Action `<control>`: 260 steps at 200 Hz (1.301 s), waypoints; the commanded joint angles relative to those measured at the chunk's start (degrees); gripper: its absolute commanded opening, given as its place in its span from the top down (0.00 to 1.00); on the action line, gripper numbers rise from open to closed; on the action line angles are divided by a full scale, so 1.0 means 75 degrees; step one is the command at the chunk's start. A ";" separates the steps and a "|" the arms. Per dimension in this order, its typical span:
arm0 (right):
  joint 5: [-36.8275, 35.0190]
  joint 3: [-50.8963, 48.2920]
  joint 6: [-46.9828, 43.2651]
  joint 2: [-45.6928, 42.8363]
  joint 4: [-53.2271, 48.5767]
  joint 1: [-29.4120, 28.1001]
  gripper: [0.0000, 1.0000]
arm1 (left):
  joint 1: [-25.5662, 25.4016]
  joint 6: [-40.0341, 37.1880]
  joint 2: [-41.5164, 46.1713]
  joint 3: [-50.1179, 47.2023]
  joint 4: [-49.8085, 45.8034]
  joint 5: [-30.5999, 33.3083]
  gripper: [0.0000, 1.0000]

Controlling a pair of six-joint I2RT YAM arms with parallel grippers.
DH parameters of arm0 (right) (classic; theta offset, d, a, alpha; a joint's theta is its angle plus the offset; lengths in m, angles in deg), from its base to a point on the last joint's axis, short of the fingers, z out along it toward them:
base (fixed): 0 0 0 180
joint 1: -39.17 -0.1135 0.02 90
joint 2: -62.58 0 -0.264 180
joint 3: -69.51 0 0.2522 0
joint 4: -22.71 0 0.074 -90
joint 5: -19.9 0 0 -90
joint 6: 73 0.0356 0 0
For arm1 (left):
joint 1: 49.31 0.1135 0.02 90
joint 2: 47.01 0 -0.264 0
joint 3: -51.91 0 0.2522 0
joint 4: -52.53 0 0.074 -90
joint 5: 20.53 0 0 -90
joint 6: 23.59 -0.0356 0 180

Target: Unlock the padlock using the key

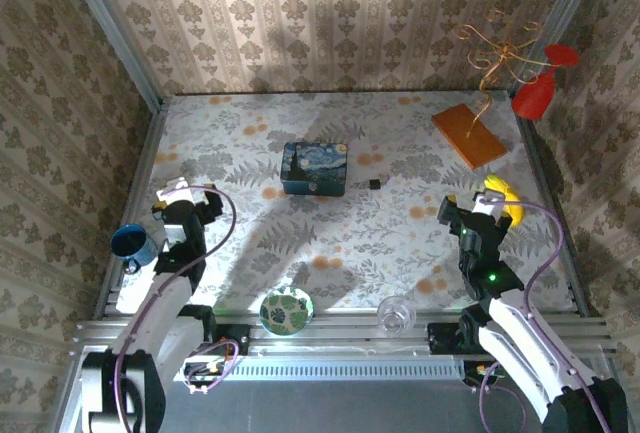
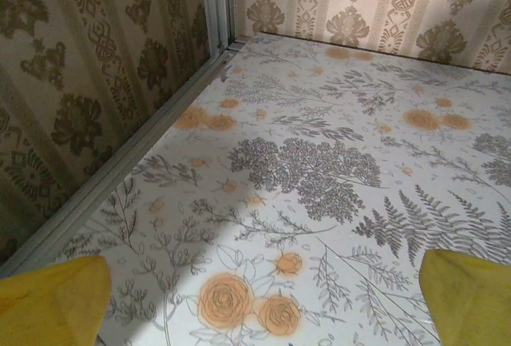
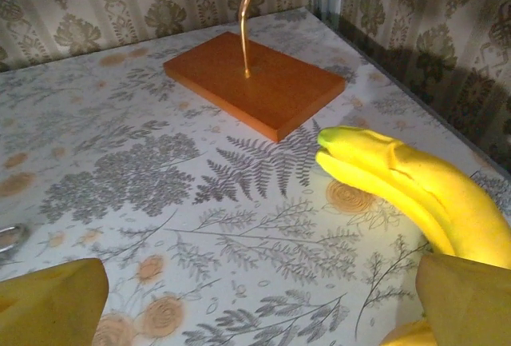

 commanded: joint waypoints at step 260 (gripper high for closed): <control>0.2645 0.0288 -0.1473 0.4724 0.5514 0.1372 0.00 | 0.1088 -0.1864 -0.5394 0.0650 0.4737 -0.4201 0.00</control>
